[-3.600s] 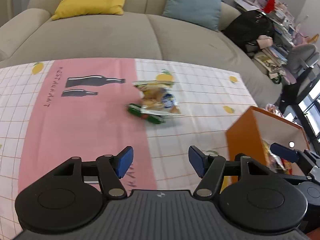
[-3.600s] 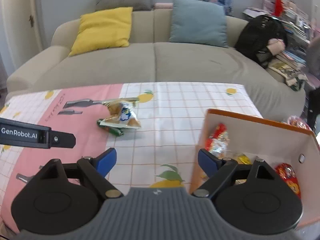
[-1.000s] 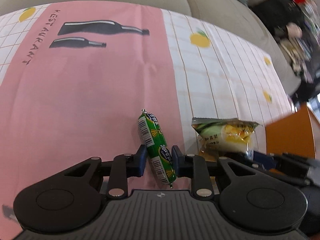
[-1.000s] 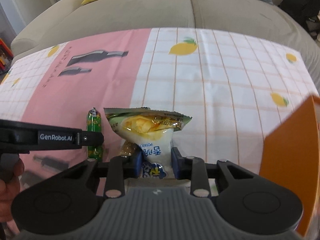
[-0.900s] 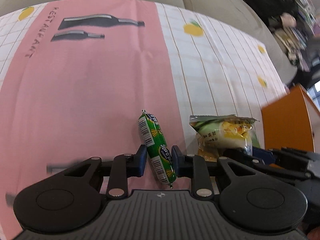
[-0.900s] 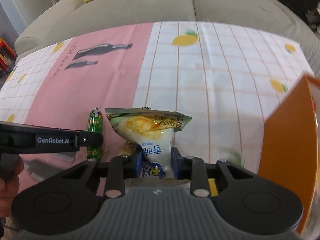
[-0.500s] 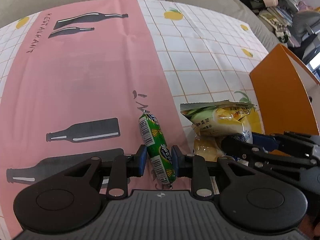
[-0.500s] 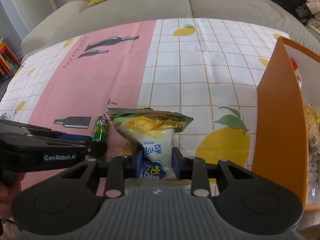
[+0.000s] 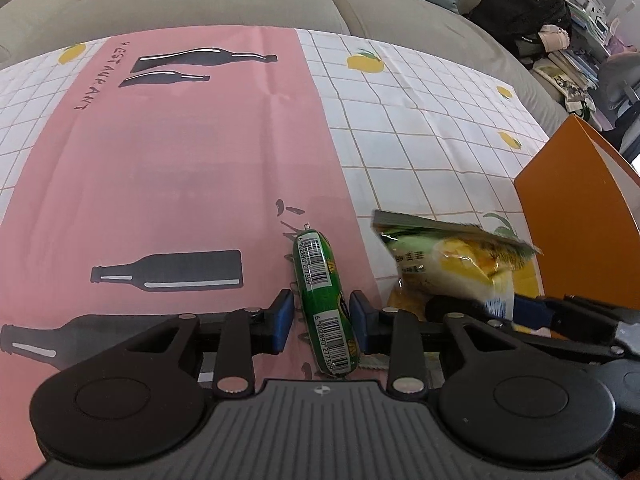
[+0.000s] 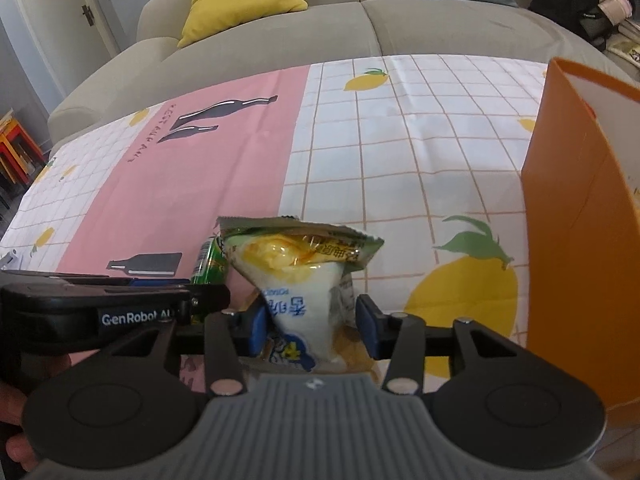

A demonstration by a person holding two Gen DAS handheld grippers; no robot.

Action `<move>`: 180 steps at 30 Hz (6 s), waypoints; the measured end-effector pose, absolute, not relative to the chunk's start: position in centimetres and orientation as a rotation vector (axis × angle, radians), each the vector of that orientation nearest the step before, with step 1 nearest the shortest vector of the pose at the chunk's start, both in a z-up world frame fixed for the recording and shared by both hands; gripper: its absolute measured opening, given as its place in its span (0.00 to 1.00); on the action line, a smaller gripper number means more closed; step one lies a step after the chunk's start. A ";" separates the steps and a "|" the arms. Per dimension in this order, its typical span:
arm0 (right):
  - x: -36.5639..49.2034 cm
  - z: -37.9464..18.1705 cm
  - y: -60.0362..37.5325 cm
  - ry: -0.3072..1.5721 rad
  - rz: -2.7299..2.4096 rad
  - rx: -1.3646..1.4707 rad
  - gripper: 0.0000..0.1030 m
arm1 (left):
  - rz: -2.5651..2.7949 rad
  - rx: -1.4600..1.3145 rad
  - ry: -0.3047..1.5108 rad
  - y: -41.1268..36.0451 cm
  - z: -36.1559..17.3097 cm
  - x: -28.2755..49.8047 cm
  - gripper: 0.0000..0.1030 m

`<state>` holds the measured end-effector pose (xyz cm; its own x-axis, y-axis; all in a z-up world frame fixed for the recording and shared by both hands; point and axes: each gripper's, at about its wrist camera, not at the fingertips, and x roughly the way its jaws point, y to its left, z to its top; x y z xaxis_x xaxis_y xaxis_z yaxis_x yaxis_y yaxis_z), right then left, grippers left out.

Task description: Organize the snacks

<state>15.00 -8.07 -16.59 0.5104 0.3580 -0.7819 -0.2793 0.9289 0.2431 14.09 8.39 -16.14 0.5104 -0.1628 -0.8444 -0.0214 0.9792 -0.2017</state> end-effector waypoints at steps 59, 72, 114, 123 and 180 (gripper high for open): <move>17.7 -6.2 -39.3 1.206 0.151 0.056 0.32 | -0.625 -0.129 1.280 -19.2 -9.1 20.1 0.24; 18.8 -11.7 -39.5 1.367 0.137 -0.035 0.32 | -0.594 -0.030 1.373 -21.2 -13.2 20.8 0.24; 2.7 8.6 -25.2 0.614 0.099 -0.011 0.96 | -0.264 0.112 0.558 -6.2 8.7 3.9 0.74; -3.2 5.4 -20.4 0.528 0.057 -0.106 0.97 | -0.104 0.132 0.494 -4.2 5.2 -1.0 0.80; -6.3 -2.8 -18.3 0.673 0.032 -0.051 0.97 | -0.080 0.079 0.784 -2.1 -1.8 -2.6 0.80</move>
<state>-6.33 -18.34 -2.81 0.7813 0.0128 -0.6240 -0.0459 0.9983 -0.0371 -2.62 -2.06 -1.76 0.7053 -0.0423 -0.7077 0.1010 0.9940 0.0412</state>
